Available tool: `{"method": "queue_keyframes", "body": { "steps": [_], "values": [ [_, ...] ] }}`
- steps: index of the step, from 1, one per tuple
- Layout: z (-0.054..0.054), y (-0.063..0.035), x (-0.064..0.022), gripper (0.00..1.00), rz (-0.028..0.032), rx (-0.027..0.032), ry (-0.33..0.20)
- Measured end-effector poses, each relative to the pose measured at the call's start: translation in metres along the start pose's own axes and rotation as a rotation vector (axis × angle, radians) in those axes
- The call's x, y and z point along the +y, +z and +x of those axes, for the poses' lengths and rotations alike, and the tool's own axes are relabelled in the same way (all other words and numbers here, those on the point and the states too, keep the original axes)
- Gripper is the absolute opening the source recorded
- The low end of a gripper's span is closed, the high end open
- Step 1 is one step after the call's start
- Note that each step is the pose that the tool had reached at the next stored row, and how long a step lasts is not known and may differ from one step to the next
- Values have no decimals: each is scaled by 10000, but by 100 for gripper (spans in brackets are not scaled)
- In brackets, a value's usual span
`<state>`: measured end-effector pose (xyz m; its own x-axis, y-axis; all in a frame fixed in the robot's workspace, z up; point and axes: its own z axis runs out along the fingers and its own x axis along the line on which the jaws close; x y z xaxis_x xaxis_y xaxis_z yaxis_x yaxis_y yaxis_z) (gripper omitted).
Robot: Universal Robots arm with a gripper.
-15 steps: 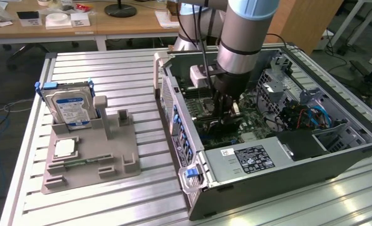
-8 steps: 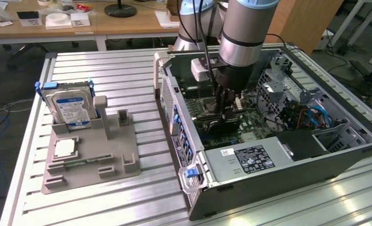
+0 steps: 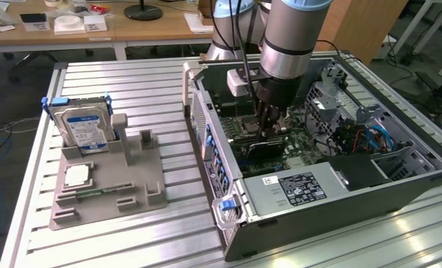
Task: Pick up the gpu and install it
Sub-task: 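Insert the gpu into the slot, then press down on the gpu until it lock into place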
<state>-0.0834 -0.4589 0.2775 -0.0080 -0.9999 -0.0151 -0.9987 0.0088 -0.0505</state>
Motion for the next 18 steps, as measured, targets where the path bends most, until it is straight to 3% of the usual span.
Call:
{"method": "queue_keyframes", "body": {
  "steps": [18],
  "values": [
    [0, 0, 0, 11, -10, 0, 0]
  ]
}}
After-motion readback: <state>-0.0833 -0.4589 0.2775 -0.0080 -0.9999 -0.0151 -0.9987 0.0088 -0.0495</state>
